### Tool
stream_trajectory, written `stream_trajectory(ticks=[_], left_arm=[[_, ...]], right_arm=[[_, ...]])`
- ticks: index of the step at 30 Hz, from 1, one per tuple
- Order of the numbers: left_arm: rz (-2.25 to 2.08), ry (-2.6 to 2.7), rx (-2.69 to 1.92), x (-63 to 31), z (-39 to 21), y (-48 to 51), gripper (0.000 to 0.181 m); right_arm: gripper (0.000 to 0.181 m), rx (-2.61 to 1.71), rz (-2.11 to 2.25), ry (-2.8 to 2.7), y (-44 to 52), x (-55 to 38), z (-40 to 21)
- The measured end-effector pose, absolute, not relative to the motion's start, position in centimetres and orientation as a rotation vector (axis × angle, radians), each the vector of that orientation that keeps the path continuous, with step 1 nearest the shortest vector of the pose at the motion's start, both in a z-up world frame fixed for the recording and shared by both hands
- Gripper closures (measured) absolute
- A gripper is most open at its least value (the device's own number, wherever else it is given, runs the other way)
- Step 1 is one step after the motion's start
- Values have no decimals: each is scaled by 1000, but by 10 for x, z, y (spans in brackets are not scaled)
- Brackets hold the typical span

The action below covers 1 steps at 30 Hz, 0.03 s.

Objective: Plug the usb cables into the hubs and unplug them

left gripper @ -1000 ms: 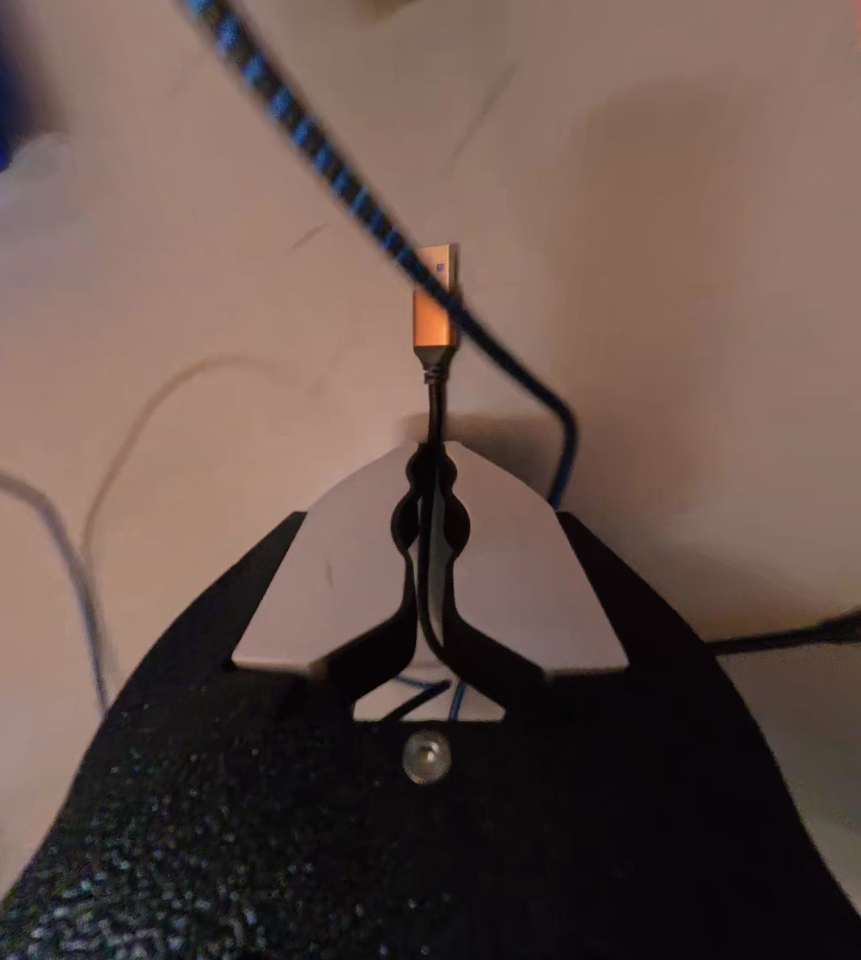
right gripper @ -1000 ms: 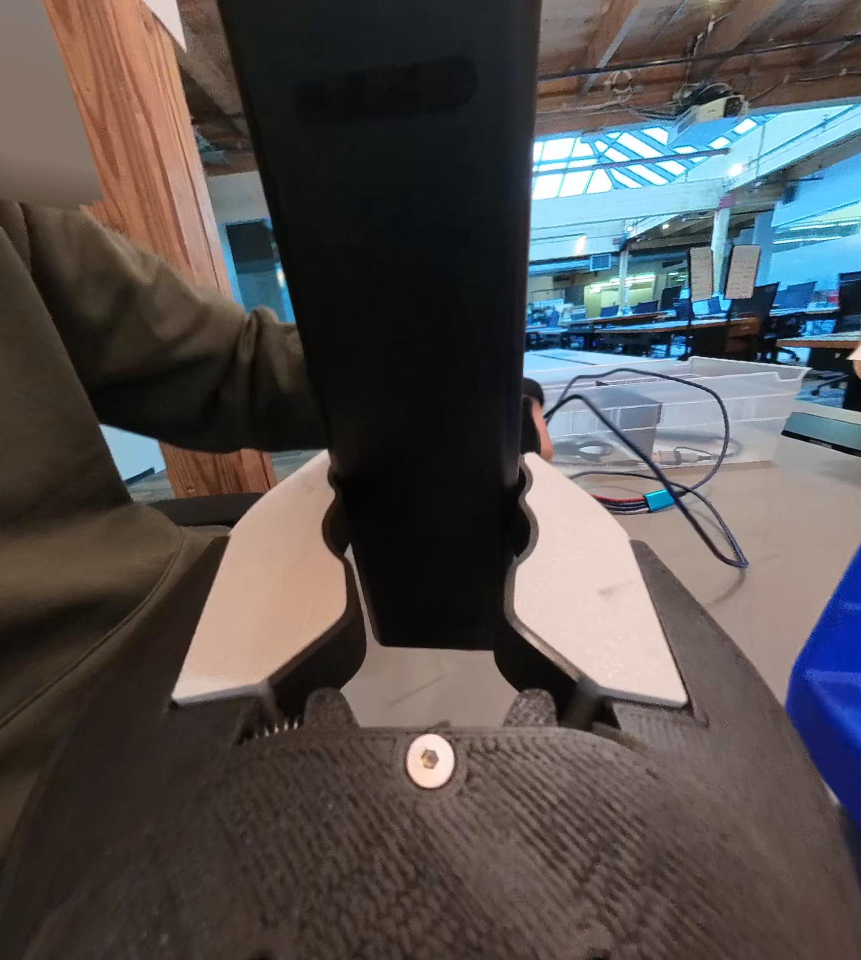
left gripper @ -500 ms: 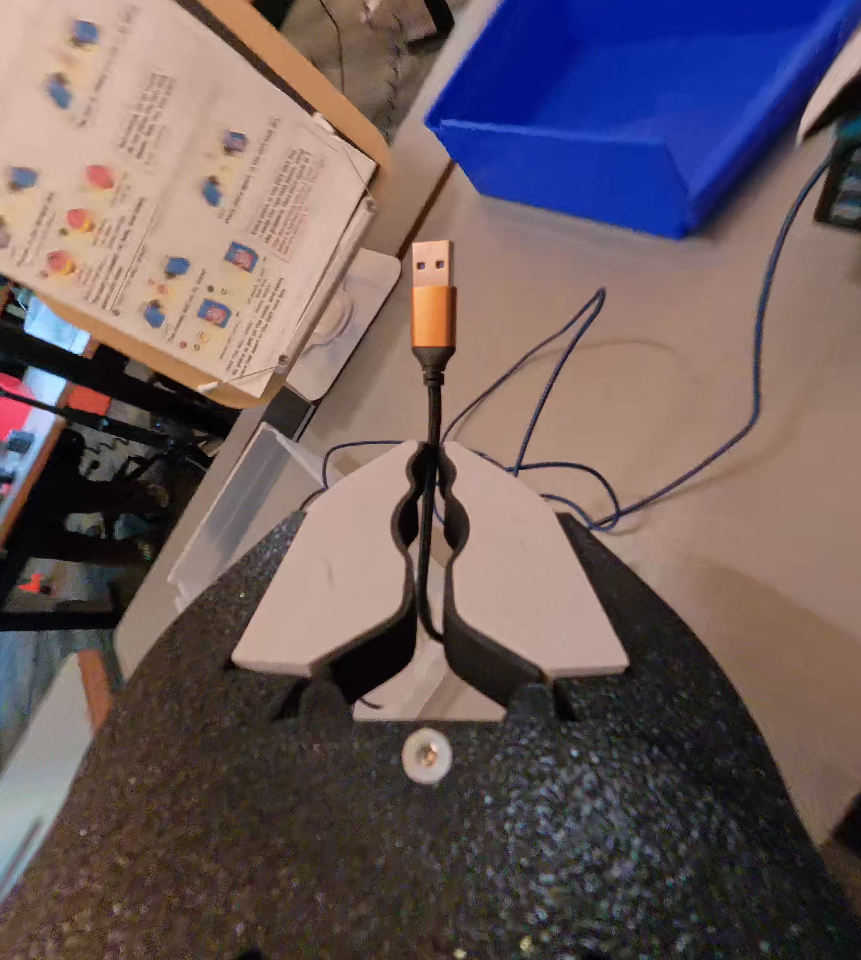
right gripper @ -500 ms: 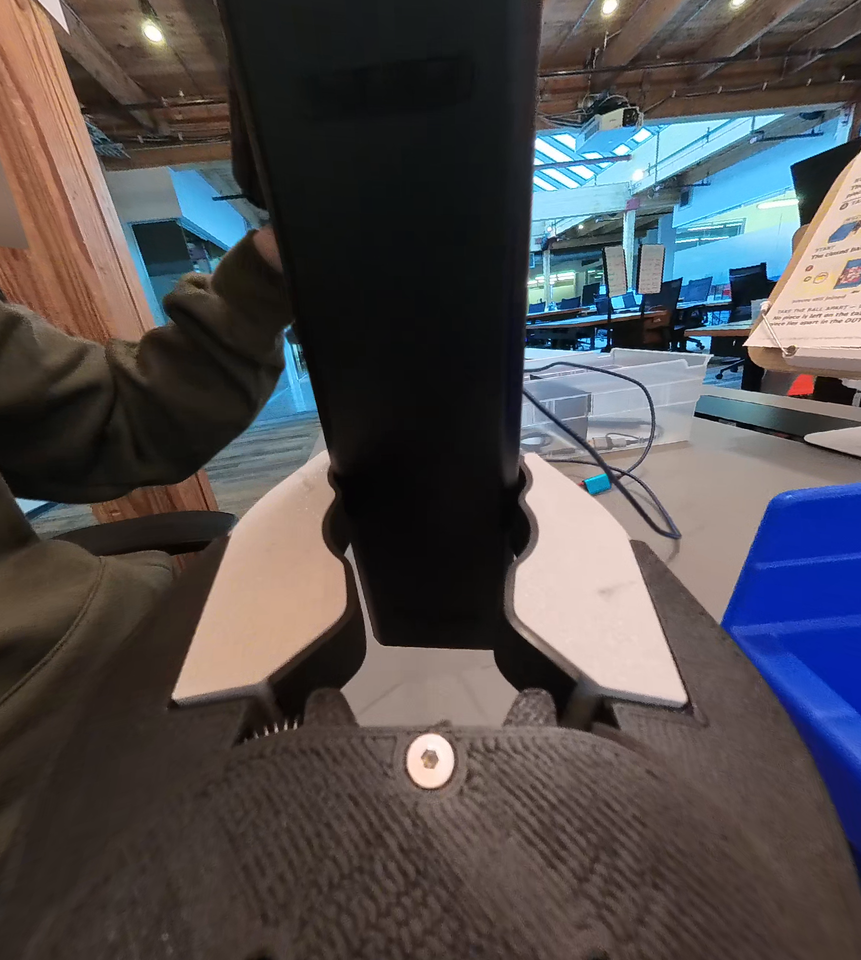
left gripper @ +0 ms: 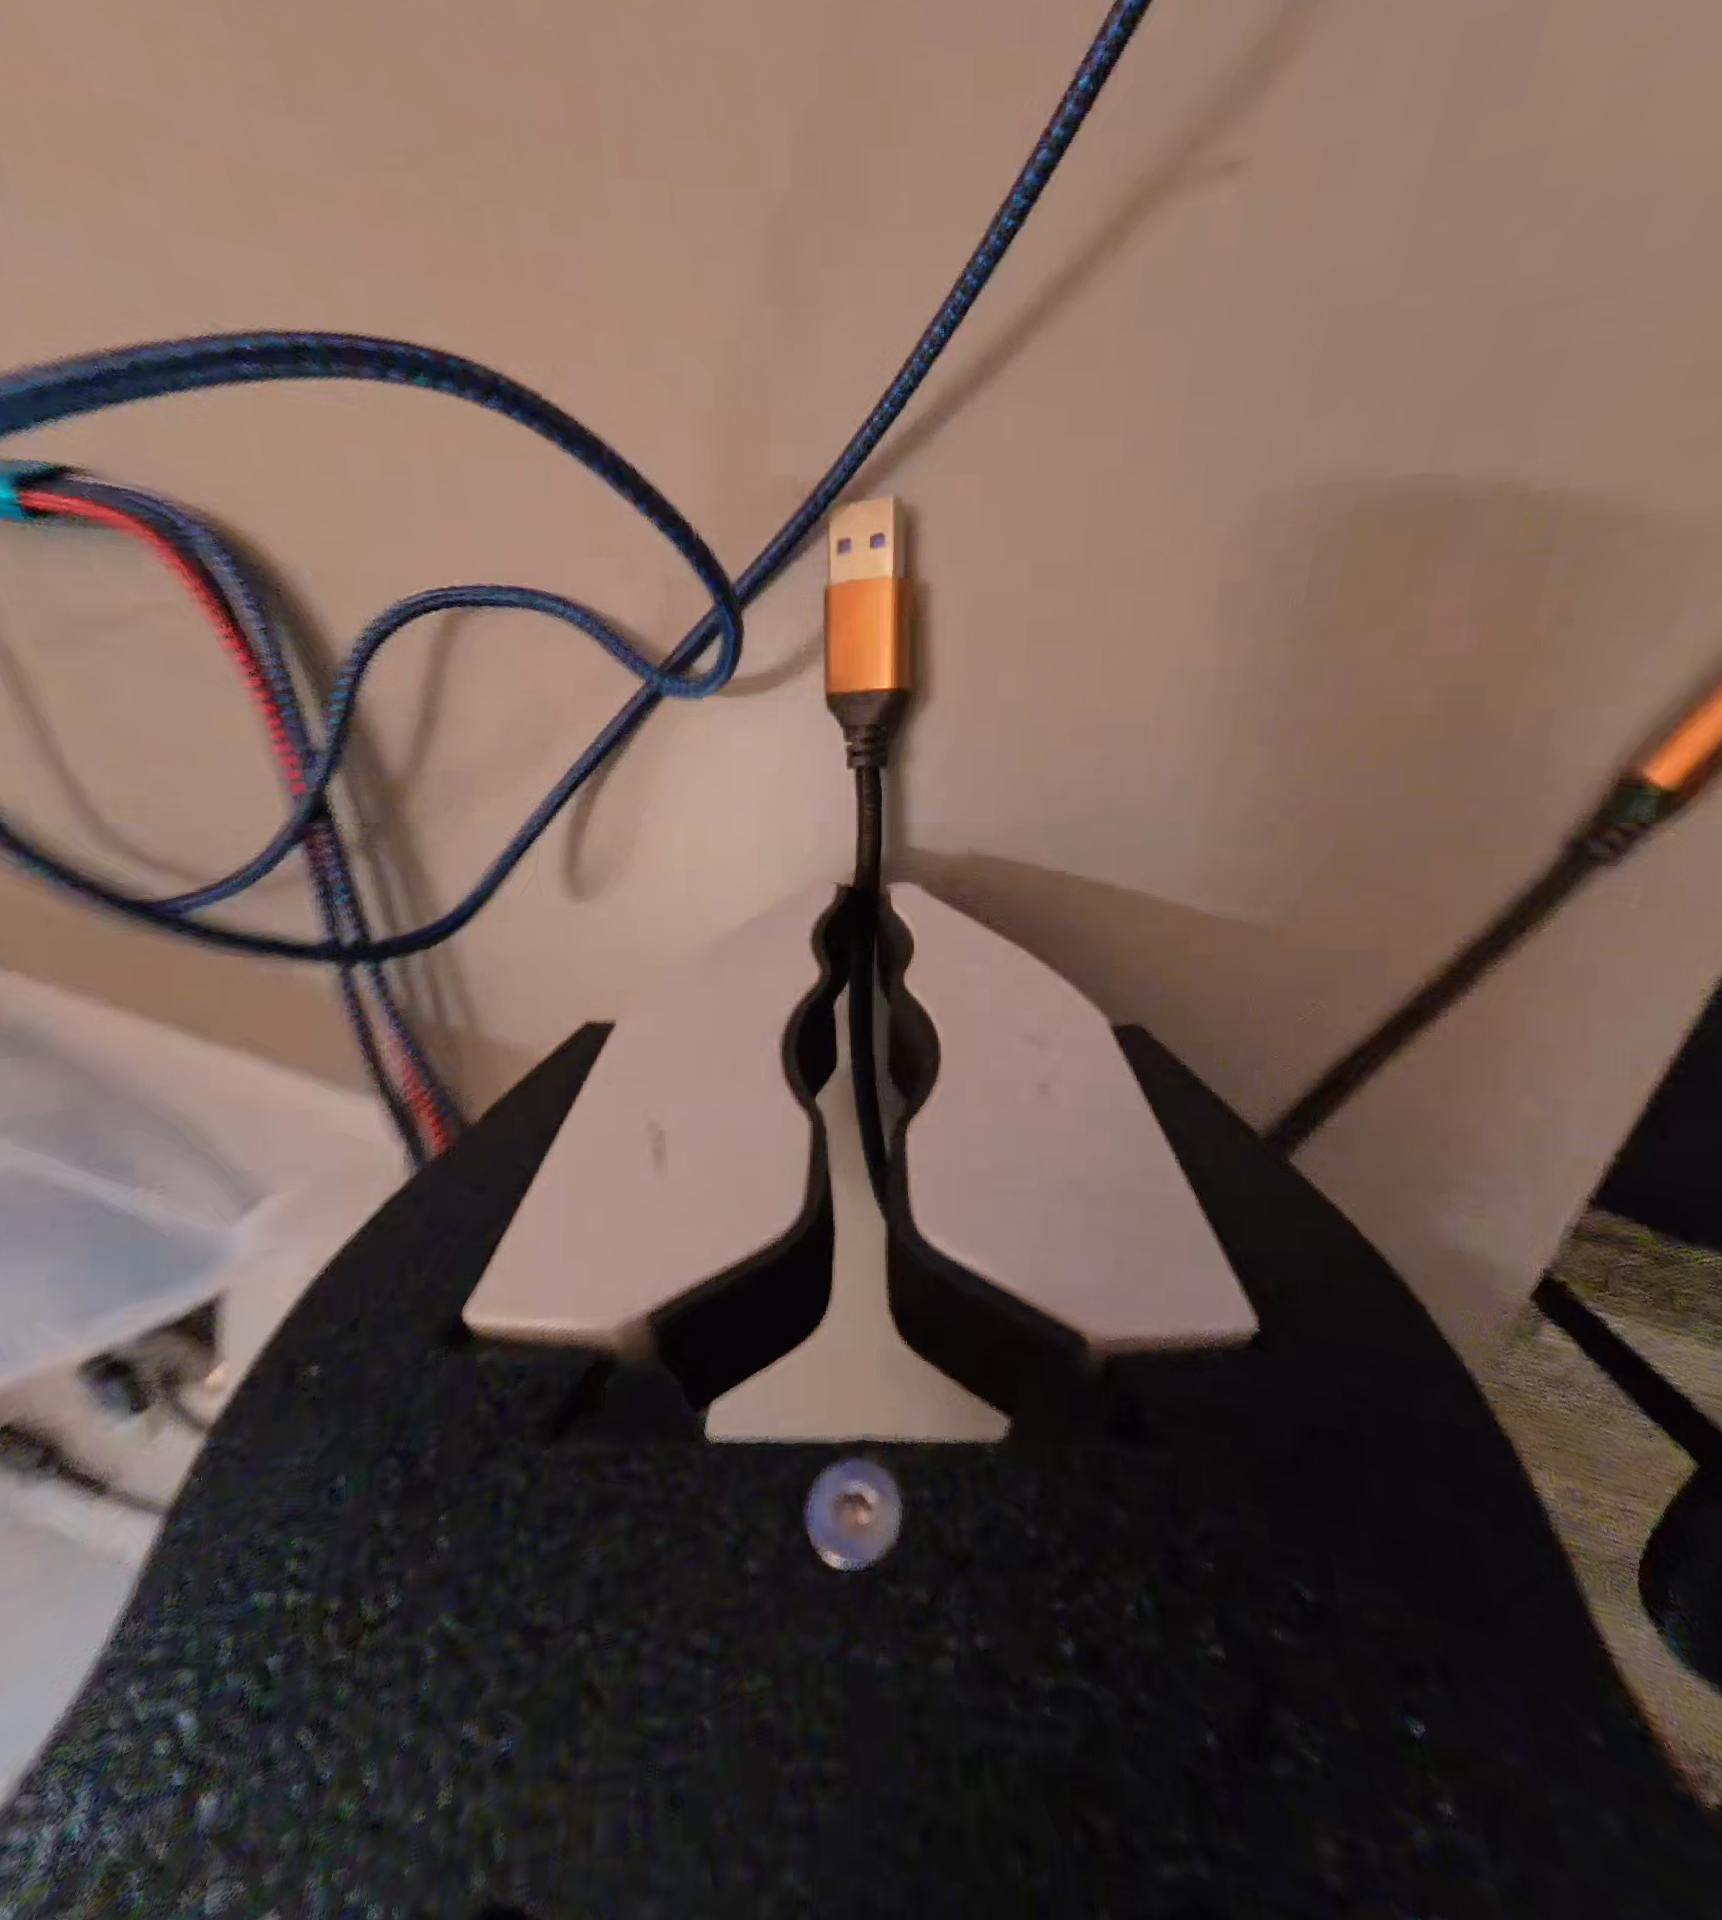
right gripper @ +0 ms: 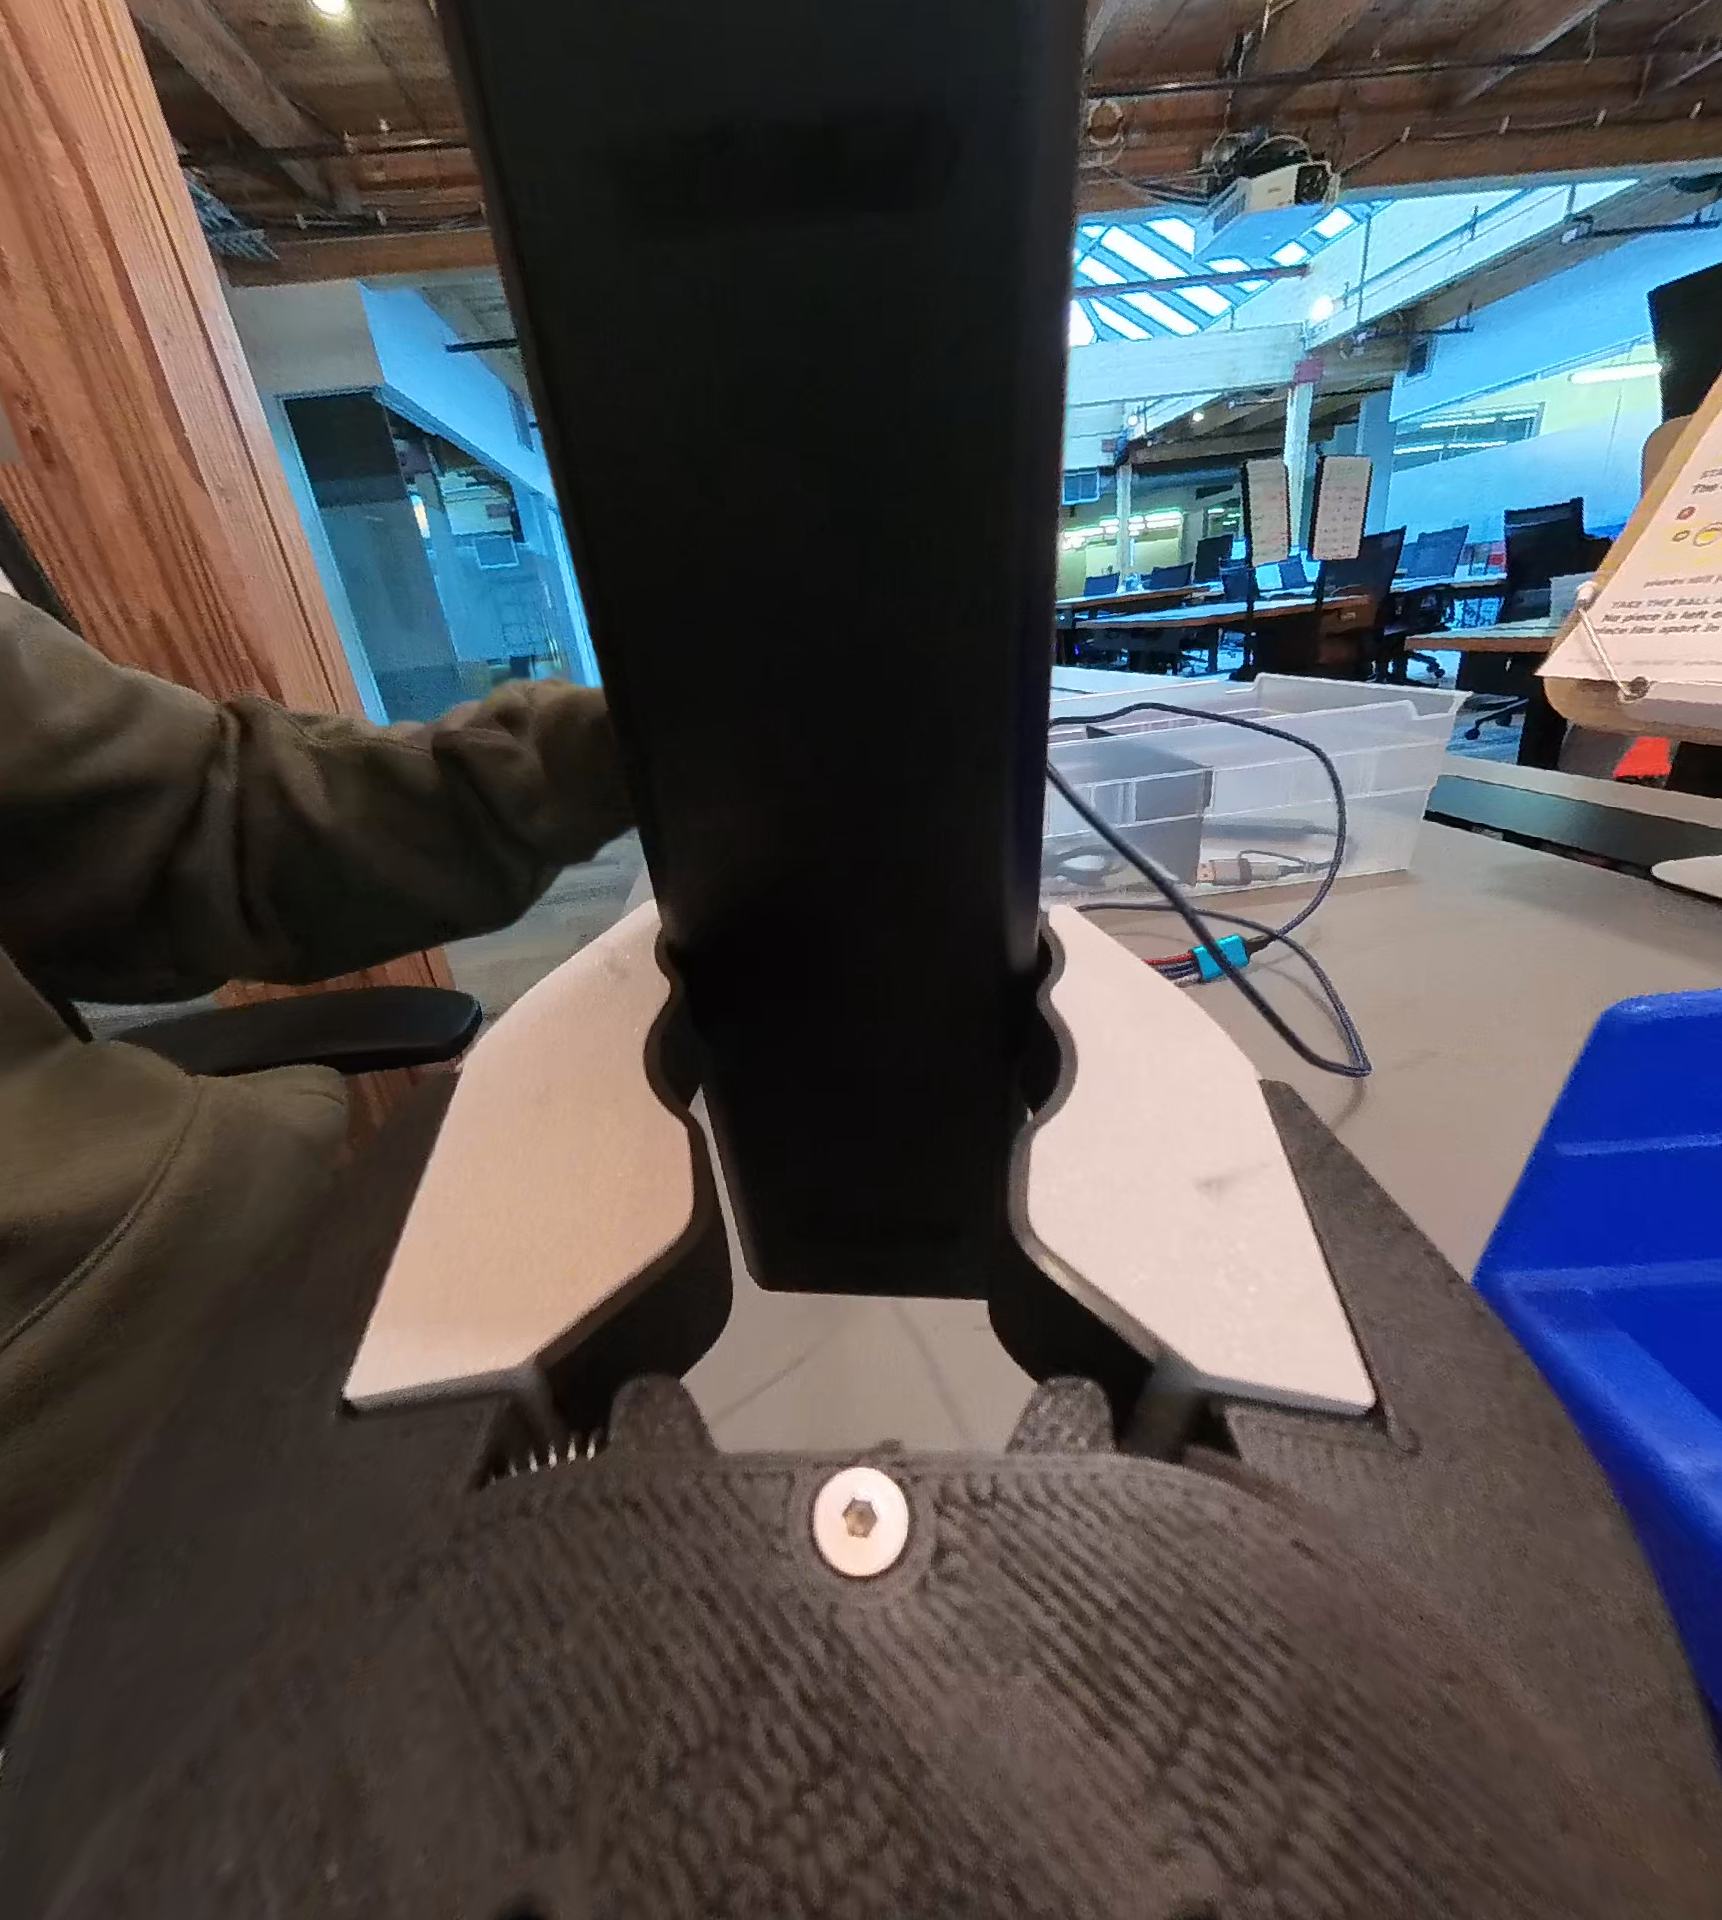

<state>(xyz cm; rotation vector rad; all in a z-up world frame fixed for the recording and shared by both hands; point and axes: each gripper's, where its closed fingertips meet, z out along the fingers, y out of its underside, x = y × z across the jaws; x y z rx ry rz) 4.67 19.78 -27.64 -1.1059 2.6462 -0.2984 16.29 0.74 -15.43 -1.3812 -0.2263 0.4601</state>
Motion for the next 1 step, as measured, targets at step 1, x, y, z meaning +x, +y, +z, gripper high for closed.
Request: stream_trajectory(ticks=[1], left_arm=[[-335, 2651, -1136, 50, -284, 194, 179]], right_arm=[[120, -1385, 457, -229, 8, 162, -155]])
